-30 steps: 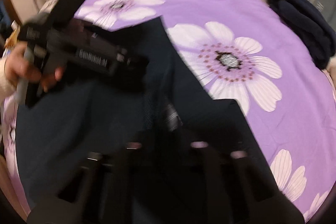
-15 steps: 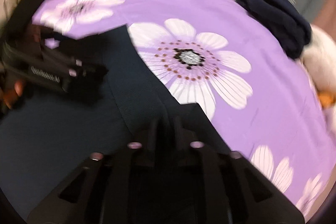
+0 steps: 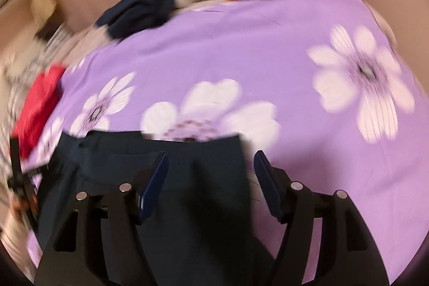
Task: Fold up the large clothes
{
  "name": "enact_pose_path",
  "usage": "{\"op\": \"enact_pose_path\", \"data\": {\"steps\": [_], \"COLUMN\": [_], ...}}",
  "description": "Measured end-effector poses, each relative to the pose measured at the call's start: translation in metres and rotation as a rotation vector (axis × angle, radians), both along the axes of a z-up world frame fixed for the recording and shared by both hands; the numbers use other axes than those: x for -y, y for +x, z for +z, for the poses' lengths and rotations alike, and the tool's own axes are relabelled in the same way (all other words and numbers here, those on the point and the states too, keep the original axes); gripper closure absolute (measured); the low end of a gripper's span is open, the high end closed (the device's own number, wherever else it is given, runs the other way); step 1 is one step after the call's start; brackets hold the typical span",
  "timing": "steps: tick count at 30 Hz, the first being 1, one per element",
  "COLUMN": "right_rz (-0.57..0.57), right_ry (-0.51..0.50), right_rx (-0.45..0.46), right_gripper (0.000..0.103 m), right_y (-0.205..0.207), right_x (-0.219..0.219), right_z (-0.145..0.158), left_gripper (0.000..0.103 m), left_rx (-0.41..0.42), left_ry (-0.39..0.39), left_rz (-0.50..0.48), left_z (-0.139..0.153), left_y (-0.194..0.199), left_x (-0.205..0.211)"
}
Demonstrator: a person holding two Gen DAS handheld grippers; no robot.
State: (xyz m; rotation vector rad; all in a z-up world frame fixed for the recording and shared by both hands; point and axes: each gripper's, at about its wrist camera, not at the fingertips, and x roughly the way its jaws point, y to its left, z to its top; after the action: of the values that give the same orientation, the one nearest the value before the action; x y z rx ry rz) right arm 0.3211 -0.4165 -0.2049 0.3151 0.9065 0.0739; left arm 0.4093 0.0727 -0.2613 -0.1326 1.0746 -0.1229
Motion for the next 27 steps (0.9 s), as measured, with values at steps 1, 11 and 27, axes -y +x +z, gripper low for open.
{"op": "enact_pose_path", "data": {"steps": [1,11,27], "right_rz": [-0.014,-0.028,0.085], "right_ry": [0.03,-0.037,-0.114], "right_rx": [-0.007,0.026,0.101], "right_gripper": [0.03,0.09,0.063], "right_y": [0.003,0.0,-0.057], "right_x": [0.004,0.0,-0.048], "right_z": [-0.005,-0.015,0.029], "left_gripper": [0.005,0.005,0.003], "left_rx": [-0.004,-0.021,0.092], "left_ry": [0.0,0.032,0.006], "left_rz": [0.004,0.023,-0.1], "left_z": [-0.001,-0.008,0.034], "left_y": [0.001,0.013,-0.065], "left_x": [0.001,0.012,0.01]}}
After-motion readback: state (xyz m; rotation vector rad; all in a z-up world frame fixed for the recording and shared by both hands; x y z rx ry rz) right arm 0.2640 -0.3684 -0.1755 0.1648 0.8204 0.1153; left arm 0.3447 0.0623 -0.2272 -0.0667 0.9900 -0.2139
